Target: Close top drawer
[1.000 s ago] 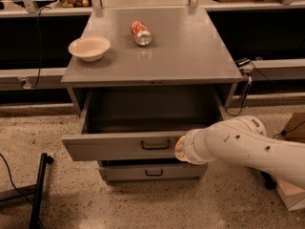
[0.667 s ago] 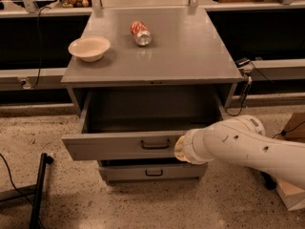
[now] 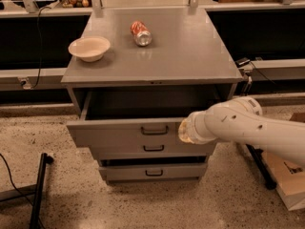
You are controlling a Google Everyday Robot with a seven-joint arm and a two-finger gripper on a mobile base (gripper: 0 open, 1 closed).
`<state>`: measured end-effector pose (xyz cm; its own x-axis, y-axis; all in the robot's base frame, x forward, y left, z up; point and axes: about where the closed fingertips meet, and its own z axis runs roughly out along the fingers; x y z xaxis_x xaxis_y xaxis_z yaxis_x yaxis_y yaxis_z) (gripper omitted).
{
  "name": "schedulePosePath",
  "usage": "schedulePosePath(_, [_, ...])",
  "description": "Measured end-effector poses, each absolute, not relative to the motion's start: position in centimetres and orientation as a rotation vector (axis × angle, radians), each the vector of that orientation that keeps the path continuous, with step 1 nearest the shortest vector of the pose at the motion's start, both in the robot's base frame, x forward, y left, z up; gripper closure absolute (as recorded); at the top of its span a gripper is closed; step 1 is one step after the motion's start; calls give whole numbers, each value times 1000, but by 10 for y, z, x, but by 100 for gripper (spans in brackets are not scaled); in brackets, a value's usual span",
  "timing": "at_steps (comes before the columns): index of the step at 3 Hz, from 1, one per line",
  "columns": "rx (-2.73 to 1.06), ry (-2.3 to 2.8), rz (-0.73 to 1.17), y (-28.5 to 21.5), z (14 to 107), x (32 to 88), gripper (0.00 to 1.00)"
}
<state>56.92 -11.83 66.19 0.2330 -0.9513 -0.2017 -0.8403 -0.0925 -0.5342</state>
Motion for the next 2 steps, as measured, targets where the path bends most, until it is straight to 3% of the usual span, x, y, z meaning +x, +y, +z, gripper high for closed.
schedulePosePath(2, [-1917,1625,-322,-155,661,631,100])
